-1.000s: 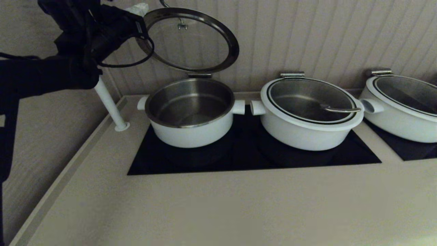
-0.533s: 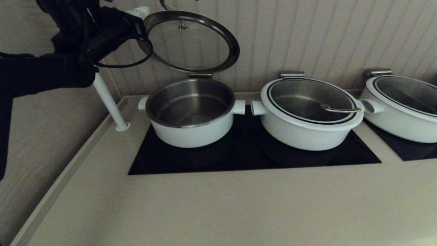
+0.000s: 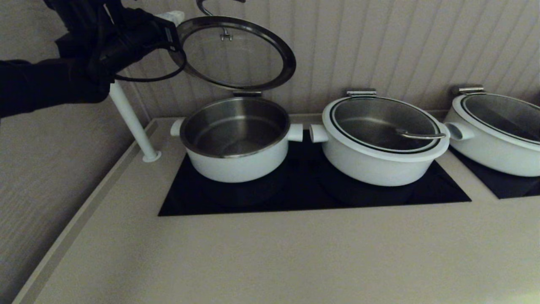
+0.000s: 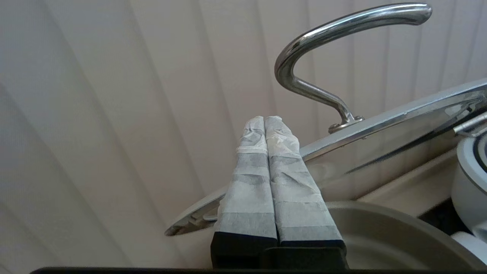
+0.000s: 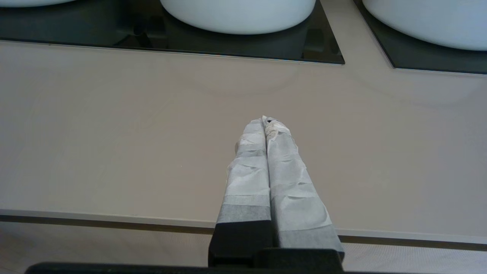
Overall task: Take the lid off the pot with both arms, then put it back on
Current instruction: Close the pot lid
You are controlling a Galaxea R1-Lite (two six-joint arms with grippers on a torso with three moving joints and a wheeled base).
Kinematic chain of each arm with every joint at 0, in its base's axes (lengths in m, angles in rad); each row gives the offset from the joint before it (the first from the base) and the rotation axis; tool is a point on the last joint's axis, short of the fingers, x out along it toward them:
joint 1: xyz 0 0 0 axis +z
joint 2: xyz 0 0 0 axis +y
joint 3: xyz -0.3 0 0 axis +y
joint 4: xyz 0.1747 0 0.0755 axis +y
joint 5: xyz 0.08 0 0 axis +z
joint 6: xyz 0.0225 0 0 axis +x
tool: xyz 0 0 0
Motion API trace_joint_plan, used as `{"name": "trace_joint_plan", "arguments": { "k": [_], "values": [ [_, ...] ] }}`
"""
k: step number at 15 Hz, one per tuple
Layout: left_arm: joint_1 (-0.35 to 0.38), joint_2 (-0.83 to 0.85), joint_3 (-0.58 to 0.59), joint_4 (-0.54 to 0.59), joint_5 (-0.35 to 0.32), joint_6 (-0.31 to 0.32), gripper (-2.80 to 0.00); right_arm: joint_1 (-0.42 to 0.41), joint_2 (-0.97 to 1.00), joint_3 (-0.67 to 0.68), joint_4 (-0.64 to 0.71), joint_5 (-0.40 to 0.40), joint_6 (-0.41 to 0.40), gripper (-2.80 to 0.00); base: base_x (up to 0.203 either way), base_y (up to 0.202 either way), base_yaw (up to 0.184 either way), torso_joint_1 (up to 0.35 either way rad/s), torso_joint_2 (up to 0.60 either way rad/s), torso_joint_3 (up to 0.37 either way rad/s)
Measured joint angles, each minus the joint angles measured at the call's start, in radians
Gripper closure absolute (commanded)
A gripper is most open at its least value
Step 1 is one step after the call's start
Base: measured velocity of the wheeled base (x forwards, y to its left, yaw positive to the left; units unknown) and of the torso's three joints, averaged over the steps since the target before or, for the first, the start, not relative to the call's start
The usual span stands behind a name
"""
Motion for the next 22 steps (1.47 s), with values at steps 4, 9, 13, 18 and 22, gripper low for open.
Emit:
{"name": "trace_joint_plan", "arguments": {
  "k": [4,9,13,18,22],
  "values": [
    [0.000,-0.020,0.018,0.025,-0.001,0.009,0.00,0.000,0.000,0.000,0.000,0.000,0.000,0.00,0.000,0.000,0.000,0.000,0.00,0.000],
    [0.000,-0.055,0.086,0.028,0.000,0.012,0.00,0.000,0.000,0.000,0.000,0.000,0.000,0.00,0.000,0.000,0.000,0.000,0.00,0.000],
    [0.000,-0.088,0.152,0.023,0.000,0.013,0.00,0.000,0.000,0.000,0.000,0.000,0.000,0.00,0.000,0.000,0.000,0.000,0.00,0.000],
    [-0.001,-0.125,0.236,0.019,0.000,0.019,0.00,0.000,0.000,0.000,0.000,0.000,0.000,0.00,0.000,0.000,0.000,0.000,0.00,0.000],
    [-0.001,-0.140,0.267,0.018,0.000,0.027,0.00,0.000,0.000,0.000,0.000,0.000,0.000,0.00,0.000,0.000,0.000,0.000,0.00,0.000]
  ]
}}
